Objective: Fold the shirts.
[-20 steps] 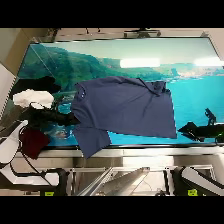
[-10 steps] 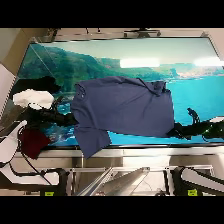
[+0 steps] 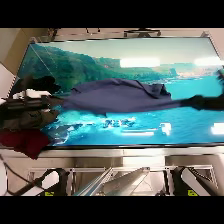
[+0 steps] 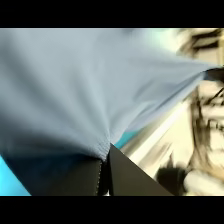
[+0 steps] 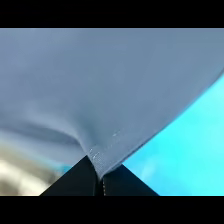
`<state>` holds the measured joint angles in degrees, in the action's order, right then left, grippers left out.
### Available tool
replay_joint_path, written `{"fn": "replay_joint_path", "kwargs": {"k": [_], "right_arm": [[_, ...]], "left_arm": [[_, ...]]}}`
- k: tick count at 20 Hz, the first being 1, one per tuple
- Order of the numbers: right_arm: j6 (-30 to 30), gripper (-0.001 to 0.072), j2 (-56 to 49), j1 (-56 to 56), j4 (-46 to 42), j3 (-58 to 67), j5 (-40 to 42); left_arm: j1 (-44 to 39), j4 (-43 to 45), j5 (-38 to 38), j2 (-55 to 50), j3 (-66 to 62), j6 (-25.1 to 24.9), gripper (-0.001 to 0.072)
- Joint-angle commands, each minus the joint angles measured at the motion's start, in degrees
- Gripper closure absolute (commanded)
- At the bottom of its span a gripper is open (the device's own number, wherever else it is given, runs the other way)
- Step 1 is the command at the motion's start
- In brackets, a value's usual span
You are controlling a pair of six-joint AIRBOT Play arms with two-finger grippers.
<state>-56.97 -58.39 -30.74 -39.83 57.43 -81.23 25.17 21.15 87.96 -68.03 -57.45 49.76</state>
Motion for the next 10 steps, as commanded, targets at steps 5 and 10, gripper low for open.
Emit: {"fn": "replay_joint_path", "kwargs": {"k": [5,10], "right_arm": [[3.43,0.0694,23.58,-6.21,6.47,28.87,13.79],[2.89,0.0694,17.81,-6.88,8.00,33.75,8.59]], "left_arm": [[23.37,-38.64,3.32,21.03,-28.41,1.36,0.0683],[21.46,-26.99,4.31,18.45,-32.22,6.12,0.0682]]}}
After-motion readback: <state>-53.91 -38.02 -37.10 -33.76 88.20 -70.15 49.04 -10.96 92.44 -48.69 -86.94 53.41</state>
